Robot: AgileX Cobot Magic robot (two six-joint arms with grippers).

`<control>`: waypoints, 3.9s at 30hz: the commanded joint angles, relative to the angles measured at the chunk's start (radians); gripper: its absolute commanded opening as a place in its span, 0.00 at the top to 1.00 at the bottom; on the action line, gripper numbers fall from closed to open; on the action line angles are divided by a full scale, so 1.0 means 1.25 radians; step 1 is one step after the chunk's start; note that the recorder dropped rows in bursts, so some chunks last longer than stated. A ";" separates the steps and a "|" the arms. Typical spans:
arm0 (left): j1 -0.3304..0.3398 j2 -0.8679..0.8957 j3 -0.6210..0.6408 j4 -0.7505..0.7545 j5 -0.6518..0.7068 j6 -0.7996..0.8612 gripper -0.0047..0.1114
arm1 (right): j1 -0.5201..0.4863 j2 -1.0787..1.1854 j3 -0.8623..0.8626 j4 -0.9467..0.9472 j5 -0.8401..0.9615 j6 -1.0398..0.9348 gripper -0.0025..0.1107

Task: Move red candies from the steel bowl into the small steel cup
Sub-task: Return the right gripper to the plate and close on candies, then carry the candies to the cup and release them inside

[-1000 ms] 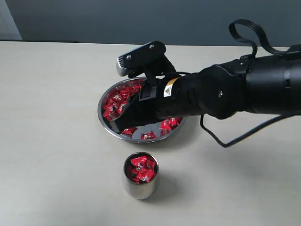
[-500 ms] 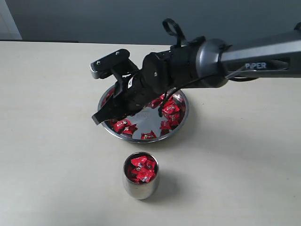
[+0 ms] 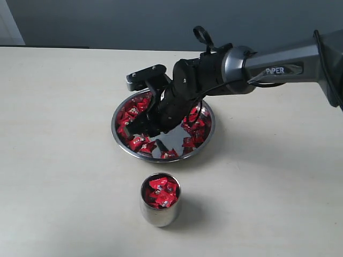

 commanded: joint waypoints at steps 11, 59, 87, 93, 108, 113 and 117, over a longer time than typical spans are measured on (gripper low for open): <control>0.000 -0.004 0.004 -0.001 -0.002 -0.001 0.94 | -0.006 0.001 -0.004 0.096 0.020 -0.008 0.65; 0.000 -0.004 0.004 -0.001 -0.005 -0.001 0.94 | -0.001 -0.096 -0.004 0.094 -0.014 -0.064 0.98; 0.000 -0.004 0.004 -0.001 -0.004 -0.001 0.94 | -0.001 -0.041 -0.004 -0.233 0.172 0.090 0.60; 0.000 -0.004 0.004 -0.001 -0.004 -0.001 0.94 | -0.001 -0.018 -0.004 -0.233 0.171 0.090 0.60; 0.000 -0.004 0.004 -0.001 -0.004 -0.001 0.94 | 0.001 -0.108 -0.004 -0.206 0.154 0.126 0.98; 0.000 -0.004 0.004 -0.001 -0.004 -0.001 0.94 | 0.004 -0.205 0.006 -0.109 0.214 0.117 0.98; 0.000 -0.004 0.004 -0.001 -0.004 -0.001 0.94 | 0.043 -0.279 0.066 -0.095 0.233 0.088 0.98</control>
